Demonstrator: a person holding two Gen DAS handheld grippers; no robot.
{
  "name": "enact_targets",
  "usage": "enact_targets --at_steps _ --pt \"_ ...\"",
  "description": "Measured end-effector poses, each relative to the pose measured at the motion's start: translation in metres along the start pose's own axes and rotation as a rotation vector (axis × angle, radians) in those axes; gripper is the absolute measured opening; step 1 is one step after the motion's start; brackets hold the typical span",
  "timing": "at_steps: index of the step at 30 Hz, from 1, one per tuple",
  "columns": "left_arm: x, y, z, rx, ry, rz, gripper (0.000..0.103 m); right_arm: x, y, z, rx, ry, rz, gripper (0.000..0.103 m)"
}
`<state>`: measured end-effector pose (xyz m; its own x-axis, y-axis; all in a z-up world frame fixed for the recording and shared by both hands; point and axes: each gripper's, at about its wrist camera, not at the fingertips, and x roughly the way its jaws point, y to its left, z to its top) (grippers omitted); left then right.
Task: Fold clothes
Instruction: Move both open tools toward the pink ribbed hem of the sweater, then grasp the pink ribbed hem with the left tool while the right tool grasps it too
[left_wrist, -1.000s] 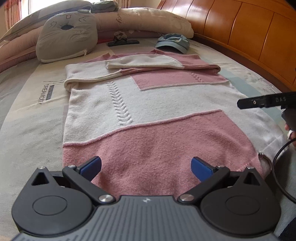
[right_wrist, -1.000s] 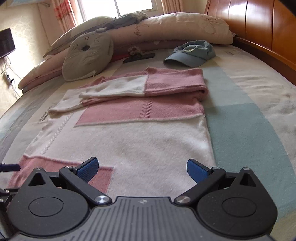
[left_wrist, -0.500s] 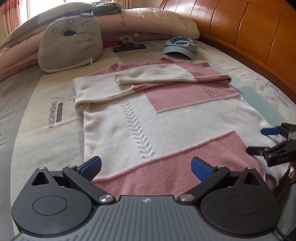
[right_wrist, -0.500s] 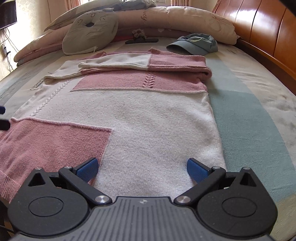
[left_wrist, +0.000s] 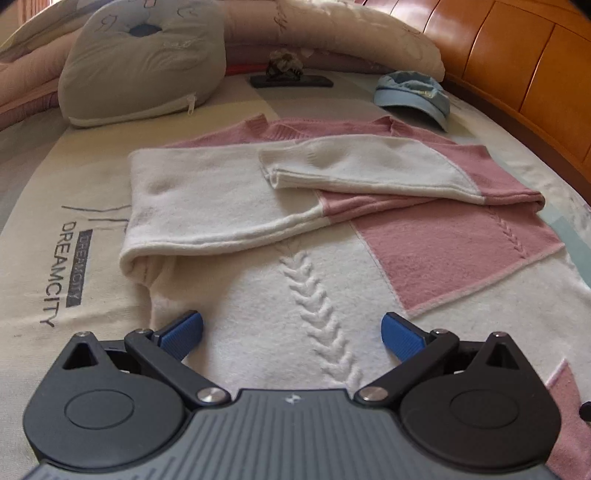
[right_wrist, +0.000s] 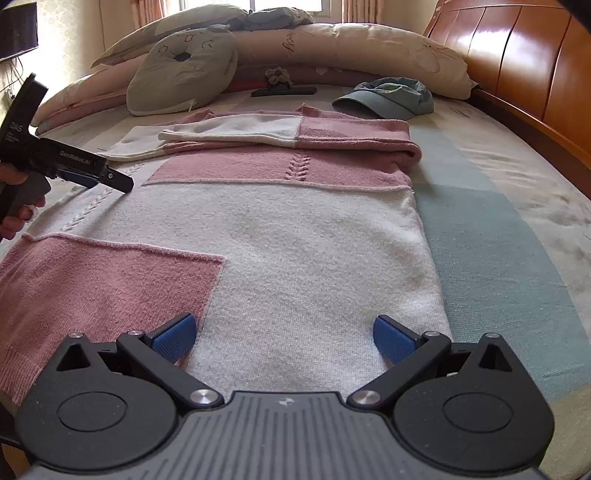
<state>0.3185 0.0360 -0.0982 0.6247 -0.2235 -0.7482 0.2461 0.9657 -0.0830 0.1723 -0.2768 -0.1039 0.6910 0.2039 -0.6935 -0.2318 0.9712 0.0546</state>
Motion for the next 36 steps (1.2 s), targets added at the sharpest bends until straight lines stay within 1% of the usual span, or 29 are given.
enact_targets --at_steps 2,4,8,12,14,17,18,21,22,24,26,27,29,32,35,36 --pt "-0.004 0.008 -0.001 -0.029 -0.001 -0.009 0.102 0.0 0.0 0.0 0.0 -0.002 0.002 0.103" --pt "-0.008 0.012 -0.001 -0.036 0.008 -0.002 0.102 0.0 0.0 -0.001 -0.002 -0.005 0.001 0.103" --pt "-0.025 0.004 -0.002 -0.003 0.018 0.019 0.102 0.0 0.002 -0.003 0.001 -0.024 -0.01 0.103" --pt "-0.057 -0.018 -0.012 0.062 -0.014 -0.034 0.102 -0.002 0.004 -0.004 -0.002 -0.035 -0.024 0.103" --pt "-0.072 -0.033 -0.021 0.117 -0.021 -0.055 0.102 -0.004 0.004 -0.002 -0.002 -0.023 -0.019 0.103" --pt "-0.087 -0.056 -0.041 0.185 -0.006 -0.091 0.102 -0.008 0.004 0.003 0.007 -0.004 -0.003 0.103" --pt "-0.089 -0.063 -0.048 0.201 0.008 -0.103 0.102 -0.011 0.005 0.003 -0.001 -0.009 0.007 0.103" --pt "-0.09 -0.08 -0.076 0.27 0.041 -0.094 0.102 -0.018 0.011 0.0 -0.037 -0.017 0.028 0.103" --pt "-0.09 -0.082 -0.084 0.276 0.048 -0.085 0.102 -0.019 0.014 -0.001 -0.056 -0.012 0.03 0.103" --pt "-0.09 -0.085 -0.101 0.284 0.063 -0.066 0.103 -0.02 0.019 -0.006 -0.097 0.01 0.032 0.103" --pt "-0.096 -0.078 -0.109 0.23 0.062 -0.069 0.102 -0.02 0.022 -0.012 -0.13 0.025 0.024 0.103" --pt "-0.098 -0.076 -0.111 0.212 0.065 -0.066 0.102 -0.023 0.022 -0.014 -0.133 0.017 0.026 0.103" --pt "-0.104 -0.075 -0.112 0.207 0.068 -0.049 0.102 -0.027 0.022 -0.013 -0.141 0.018 0.044 0.103" --pt "-0.112 -0.08 -0.113 0.219 0.03 -0.016 0.102 -0.032 0.028 -0.008 -0.153 -0.027 0.079 0.103" --pt "-0.108 -0.085 -0.115 0.185 0.038 -0.052 0.102 -0.023 0.037 -0.004 -0.164 -0.011 0.083 0.103" --pt "-0.107 -0.086 -0.12 0.198 0.034 -0.045 0.102 -0.019 0.039 -0.006 -0.166 0.008 0.077 0.103"
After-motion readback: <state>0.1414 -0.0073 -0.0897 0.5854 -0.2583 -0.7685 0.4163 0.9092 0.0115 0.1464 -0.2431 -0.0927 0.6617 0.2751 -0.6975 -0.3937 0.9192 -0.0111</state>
